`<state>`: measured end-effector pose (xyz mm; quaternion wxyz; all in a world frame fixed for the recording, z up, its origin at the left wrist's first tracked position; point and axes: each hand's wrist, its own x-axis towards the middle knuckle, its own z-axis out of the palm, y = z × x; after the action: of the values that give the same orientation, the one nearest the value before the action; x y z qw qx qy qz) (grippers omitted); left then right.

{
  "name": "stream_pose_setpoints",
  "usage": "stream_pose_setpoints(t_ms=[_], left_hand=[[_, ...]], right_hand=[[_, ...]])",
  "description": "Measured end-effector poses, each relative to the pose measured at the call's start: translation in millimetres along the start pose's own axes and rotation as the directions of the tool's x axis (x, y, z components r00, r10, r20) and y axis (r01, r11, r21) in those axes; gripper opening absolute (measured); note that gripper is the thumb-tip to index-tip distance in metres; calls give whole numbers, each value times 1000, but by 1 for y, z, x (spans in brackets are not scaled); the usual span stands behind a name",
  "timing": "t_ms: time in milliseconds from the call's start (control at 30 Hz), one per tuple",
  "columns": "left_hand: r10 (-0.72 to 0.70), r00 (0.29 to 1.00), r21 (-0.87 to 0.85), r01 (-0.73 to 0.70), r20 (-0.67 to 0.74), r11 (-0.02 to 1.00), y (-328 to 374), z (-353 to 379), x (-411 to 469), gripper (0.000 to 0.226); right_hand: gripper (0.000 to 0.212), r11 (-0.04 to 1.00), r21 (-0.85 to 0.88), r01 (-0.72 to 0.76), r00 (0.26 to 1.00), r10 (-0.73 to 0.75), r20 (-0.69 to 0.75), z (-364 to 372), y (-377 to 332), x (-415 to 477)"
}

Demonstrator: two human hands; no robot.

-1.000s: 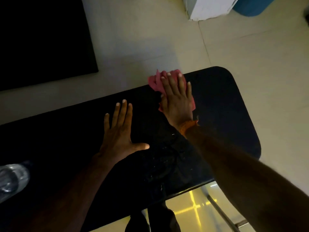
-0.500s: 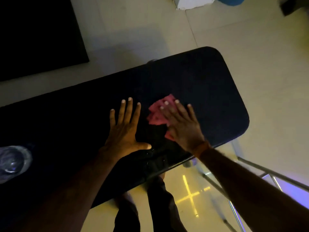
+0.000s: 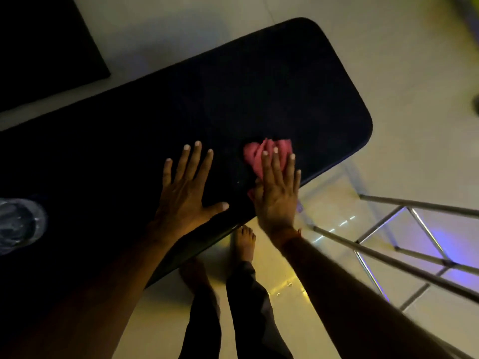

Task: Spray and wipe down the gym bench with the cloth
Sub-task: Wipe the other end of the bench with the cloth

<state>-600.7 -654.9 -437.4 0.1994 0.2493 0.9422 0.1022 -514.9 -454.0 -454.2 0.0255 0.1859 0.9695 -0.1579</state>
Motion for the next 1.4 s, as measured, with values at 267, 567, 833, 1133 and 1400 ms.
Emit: stream_pose_setpoints(t_ms=[267, 567, 833, 1133, 1400], left_hand=[[-72, 990, -49, 66, -118, 997, -37, 1, -29, 95], [-246, 949, -103, 230, -196, 968, -70, -13, -27, 71], [-314, 936, -154, 291, -161, 944, -89, -27, -13, 70], [-397, 905, -156, 374, -153, 914, -115, -41, 8, 80], [-497, 847, -222, 456, -187, 862, -120, -39, 4, 106]], right_hand=[[59, 997, -73, 17, 1000, -15, 25, -2, -19, 0], [58, 996, -60, 59, 998, -57, 37, 7, -61, 56], [66, 860, -146, 489, 870, -470, 147, 12, -95, 91], [66, 762, -131, 634, 768, -601, 223, 14, -113, 141], [68, 658, -11, 753, 645, -735, 210, 29, -157, 155]])
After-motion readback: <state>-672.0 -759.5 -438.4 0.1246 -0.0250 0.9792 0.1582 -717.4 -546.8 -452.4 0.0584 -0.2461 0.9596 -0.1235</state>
